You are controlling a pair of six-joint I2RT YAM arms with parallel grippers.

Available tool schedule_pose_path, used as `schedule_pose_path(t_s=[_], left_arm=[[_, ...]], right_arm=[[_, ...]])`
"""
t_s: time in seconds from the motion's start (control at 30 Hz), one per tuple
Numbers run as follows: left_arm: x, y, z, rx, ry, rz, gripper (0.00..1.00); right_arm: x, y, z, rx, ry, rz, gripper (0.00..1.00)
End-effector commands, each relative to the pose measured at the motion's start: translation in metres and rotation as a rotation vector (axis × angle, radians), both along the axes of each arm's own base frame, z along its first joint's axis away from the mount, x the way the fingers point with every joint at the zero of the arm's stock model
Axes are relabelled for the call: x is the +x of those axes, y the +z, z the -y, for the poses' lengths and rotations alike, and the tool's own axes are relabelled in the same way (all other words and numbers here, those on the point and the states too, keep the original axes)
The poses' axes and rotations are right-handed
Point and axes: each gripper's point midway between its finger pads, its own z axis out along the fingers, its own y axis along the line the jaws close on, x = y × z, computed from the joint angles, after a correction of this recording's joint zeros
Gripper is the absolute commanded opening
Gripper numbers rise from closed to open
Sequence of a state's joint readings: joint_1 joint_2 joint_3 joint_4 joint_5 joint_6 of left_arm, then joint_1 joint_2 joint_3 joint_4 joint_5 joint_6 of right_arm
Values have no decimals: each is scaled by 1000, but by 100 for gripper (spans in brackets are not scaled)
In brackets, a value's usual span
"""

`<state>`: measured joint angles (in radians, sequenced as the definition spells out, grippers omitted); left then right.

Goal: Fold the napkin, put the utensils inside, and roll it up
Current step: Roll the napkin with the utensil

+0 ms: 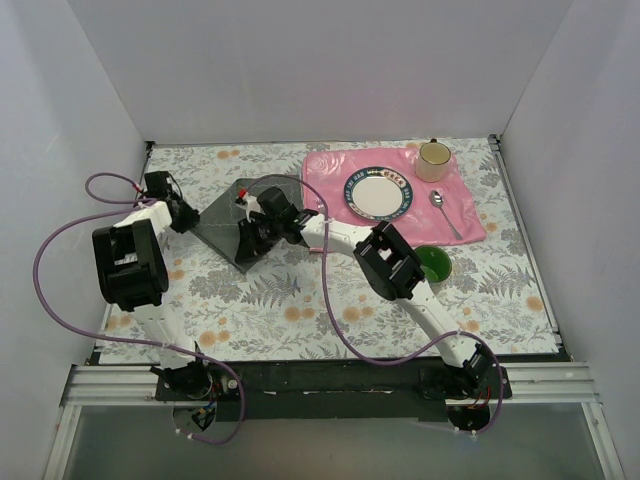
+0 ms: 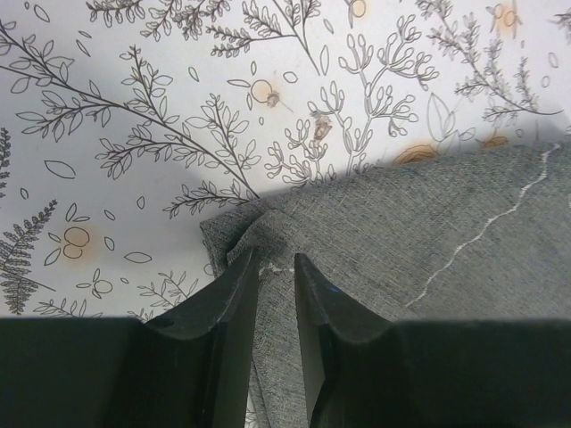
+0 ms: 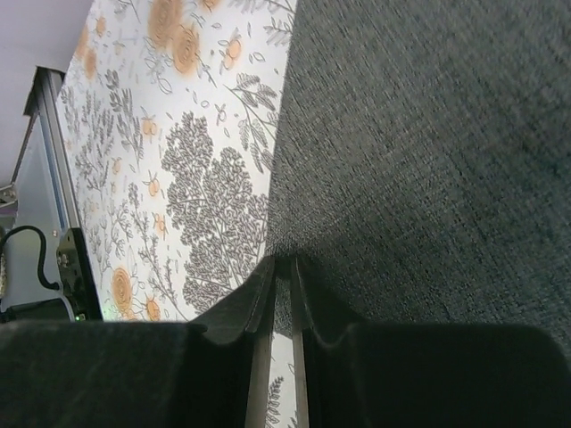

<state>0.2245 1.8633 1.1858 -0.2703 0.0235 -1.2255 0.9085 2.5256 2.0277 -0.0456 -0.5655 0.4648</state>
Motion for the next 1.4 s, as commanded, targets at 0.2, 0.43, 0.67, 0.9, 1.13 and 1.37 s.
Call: schedule_pose_path(t_s=[0.2, 0.43, 0.67, 0.9, 1.13, 1.37], left_arm=[[6, 25, 0, 17, -13, 56, 22], [11, 45, 1, 2, -4, 101, 24], [1, 6, -6, -15, 23, 17, 24], [4, 10, -12, 13, 20, 30, 24], [4, 75, 4, -11, 21, 159, 34], [-68, 77, 33, -177, 158, 86, 44]], right_arm=[[7, 37, -7, 40, 23, 98, 19], [-5, 62, -16, 89, 41, 112, 20], [-14, 18, -10, 27, 54, 56, 19], [-15, 1, -2, -19, 52, 66, 19], [-4, 49, -10, 18, 57, 140, 25], [-1, 88, 24, -86, 32, 269, 47]])
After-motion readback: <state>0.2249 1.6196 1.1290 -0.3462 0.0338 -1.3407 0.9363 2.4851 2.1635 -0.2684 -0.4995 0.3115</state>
